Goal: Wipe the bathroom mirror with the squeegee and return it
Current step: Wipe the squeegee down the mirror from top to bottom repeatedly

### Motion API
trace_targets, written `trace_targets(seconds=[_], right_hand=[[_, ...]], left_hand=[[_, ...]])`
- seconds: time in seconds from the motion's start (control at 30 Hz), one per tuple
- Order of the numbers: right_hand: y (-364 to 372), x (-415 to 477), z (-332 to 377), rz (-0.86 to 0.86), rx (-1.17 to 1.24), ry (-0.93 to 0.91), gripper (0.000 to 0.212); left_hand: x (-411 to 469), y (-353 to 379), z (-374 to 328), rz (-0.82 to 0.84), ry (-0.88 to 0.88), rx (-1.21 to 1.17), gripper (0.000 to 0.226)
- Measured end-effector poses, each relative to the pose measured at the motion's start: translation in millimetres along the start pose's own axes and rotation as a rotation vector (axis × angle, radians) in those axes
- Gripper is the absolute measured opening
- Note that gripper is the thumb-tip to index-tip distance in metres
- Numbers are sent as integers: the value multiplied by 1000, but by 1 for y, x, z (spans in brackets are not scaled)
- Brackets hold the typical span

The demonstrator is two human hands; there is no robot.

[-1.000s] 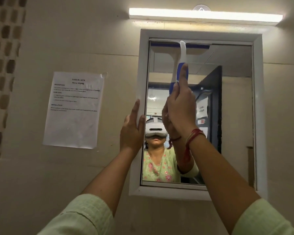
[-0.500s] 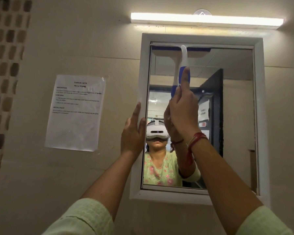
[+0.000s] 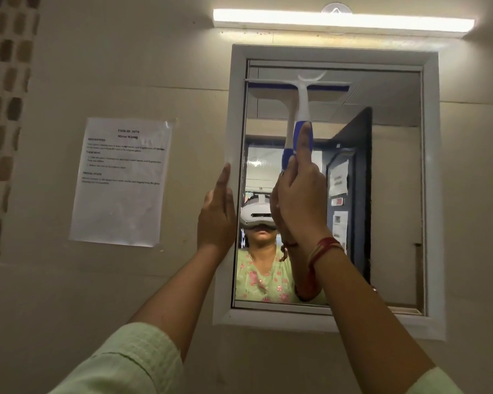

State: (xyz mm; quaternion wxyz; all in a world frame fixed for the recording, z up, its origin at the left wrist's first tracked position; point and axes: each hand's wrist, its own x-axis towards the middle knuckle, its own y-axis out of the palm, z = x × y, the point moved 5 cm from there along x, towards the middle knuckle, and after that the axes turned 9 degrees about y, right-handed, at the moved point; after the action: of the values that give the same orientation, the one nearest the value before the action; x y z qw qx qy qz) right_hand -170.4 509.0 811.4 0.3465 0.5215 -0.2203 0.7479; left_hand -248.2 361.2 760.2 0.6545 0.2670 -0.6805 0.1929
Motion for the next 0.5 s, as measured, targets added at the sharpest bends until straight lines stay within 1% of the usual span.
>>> trace_targets(seconds=[0.23,0.4,0.5], right_hand=[[-1,-18,-5,30,36,17,62],[1,-33,-9,19,58,28,61],[2,-43,-11,26,59,31,64]], left_hand=[[0,1,0,-1,14,18,45],[0,0,-2,-3,24,10,44],[0,0,-3,-1,16,8,44]])
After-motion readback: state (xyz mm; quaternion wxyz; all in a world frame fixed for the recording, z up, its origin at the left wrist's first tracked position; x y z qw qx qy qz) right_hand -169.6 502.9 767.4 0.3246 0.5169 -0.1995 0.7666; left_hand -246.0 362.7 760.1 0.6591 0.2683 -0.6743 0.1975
